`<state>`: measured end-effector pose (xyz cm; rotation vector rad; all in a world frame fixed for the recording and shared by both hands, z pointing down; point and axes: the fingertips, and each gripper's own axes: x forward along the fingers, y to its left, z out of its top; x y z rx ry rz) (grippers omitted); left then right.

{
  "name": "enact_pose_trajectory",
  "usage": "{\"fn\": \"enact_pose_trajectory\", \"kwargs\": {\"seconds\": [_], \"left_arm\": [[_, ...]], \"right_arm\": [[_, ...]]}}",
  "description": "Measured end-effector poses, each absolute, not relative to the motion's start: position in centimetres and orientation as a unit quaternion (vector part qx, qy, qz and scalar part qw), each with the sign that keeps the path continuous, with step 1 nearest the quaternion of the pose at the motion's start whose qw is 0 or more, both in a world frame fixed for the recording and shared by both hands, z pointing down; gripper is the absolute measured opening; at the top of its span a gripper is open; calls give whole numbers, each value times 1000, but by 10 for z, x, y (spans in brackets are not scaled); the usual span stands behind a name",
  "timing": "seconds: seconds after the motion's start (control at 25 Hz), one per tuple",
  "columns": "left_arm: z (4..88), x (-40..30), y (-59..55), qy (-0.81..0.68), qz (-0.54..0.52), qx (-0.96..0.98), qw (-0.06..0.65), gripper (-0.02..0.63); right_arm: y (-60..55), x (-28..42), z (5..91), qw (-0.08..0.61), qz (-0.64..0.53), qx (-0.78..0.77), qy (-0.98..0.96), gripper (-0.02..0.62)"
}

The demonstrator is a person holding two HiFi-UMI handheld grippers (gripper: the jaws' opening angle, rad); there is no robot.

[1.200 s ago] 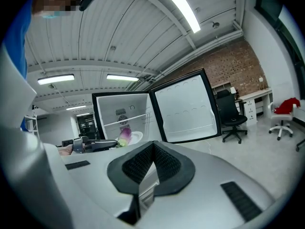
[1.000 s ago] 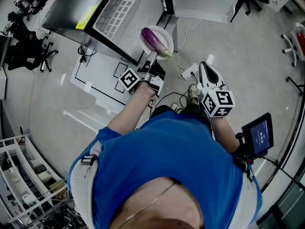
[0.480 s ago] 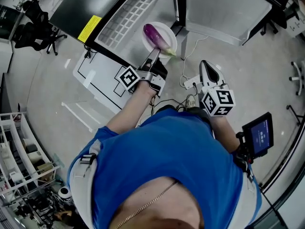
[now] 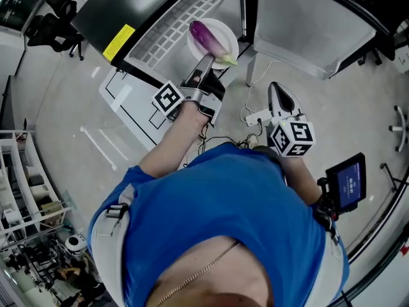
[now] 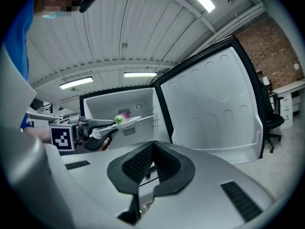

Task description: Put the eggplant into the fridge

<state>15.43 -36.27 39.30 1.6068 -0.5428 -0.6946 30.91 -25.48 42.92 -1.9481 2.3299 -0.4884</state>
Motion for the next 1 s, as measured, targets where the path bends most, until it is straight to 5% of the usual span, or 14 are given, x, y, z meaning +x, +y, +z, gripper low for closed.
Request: {"fn": "enact_pose_trajectory", "kwargs": {"seconds": [1.0], "left_arm": [[378, 97, -413, -352, -397, 653, 541, 86]], "right_arm": [[-295, 310, 424, 19, -146, -557, 818, 2]]}}
